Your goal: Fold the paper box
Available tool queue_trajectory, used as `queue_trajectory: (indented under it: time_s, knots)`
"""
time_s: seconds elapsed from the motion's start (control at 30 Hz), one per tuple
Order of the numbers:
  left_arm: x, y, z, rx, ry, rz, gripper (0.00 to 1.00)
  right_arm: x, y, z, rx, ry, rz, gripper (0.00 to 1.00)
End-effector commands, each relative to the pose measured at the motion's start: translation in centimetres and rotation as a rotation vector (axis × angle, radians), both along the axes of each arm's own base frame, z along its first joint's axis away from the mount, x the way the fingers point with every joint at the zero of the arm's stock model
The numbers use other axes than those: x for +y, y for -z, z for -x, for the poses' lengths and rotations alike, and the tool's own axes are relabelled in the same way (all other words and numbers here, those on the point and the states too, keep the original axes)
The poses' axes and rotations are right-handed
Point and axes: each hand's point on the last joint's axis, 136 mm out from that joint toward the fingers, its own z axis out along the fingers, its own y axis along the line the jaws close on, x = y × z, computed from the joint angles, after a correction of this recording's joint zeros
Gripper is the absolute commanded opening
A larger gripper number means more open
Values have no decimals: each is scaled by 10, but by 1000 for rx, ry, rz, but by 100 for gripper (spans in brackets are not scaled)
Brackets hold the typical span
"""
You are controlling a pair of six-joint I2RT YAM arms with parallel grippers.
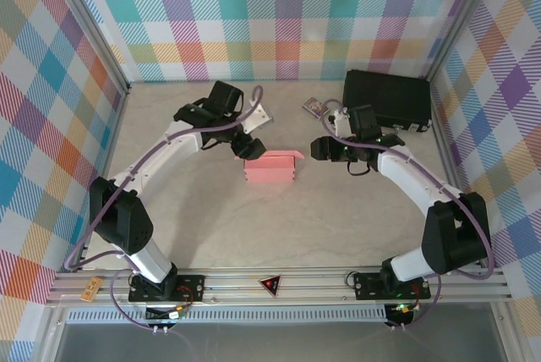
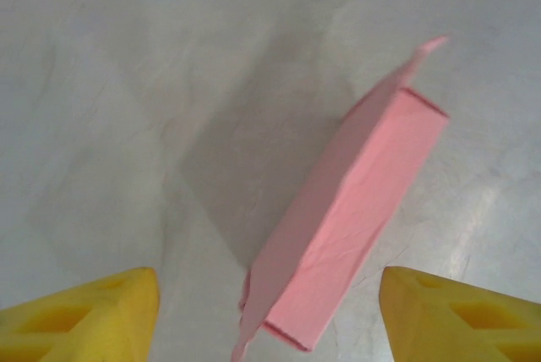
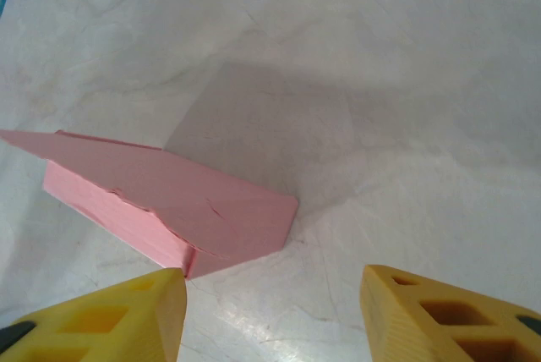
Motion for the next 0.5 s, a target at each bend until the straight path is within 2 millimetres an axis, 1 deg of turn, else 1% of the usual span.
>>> queue_trajectory:
  time_s: [0.0, 0.13, 0.2, 0.33, 0.47]
  knots:
    - [22, 1, 0, 91, -188, 61, 65, 7, -5, 10, -9, -182, 44, 56]
    - [39, 8, 1, 136, -257, 103, 65, 13, -10, 10, -57, -310, 98, 56]
    - [43, 11, 3, 155, -268, 102, 65, 15, -10, 8, -75, -353, 122, 55]
    - [44, 18, 8, 207, -261, 126, 65, 22, -6, 4, -108, -438, 135, 53]
    - [41, 27, 16, 237, -205, 115, 60, 31, -1, 6, -107, -500, 132, 50]
